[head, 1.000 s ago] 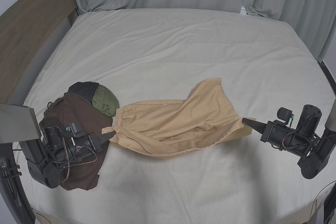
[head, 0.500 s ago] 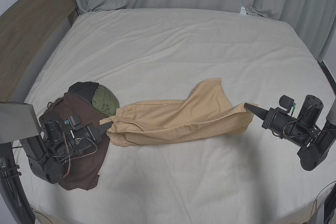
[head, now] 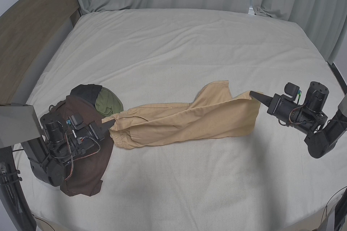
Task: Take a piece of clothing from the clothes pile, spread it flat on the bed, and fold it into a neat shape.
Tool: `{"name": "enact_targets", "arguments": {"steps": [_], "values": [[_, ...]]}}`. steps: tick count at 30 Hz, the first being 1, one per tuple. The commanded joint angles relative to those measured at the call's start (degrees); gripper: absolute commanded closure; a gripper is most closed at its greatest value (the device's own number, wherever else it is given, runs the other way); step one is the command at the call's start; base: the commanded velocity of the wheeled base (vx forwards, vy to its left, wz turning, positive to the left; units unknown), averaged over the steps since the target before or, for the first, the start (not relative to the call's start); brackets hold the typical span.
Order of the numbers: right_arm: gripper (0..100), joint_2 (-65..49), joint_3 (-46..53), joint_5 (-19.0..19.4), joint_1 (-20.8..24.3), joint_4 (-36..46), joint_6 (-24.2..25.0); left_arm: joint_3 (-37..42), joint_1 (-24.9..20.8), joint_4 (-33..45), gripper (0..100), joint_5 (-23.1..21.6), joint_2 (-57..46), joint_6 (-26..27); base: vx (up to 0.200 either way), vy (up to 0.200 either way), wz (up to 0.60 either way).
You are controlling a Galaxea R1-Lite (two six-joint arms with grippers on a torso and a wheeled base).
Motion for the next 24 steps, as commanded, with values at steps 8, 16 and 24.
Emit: {"name": "enact_targets", "arguments": {"steps": [8,16,24], "values": [[100,4.6,-14.7,0.5,-0.1,9.5,0.0,-2.8,0.3,0.0,100,1.8,0.5,-2.4,0.0,0.0,0.0],[100,8.9,-22.8,0.5,-0.1,14.9,0.1,-5.8,0.2,0.0,100,2.7,1.6,-3.2,0.0,0.0,0.0],[100,11.6,-26.8,0.5,-0.8,16.7,0.0,-9.4,0.2,0.0,100,2.8,4.0,-5.0,0.0,0.0,0.0]]}}
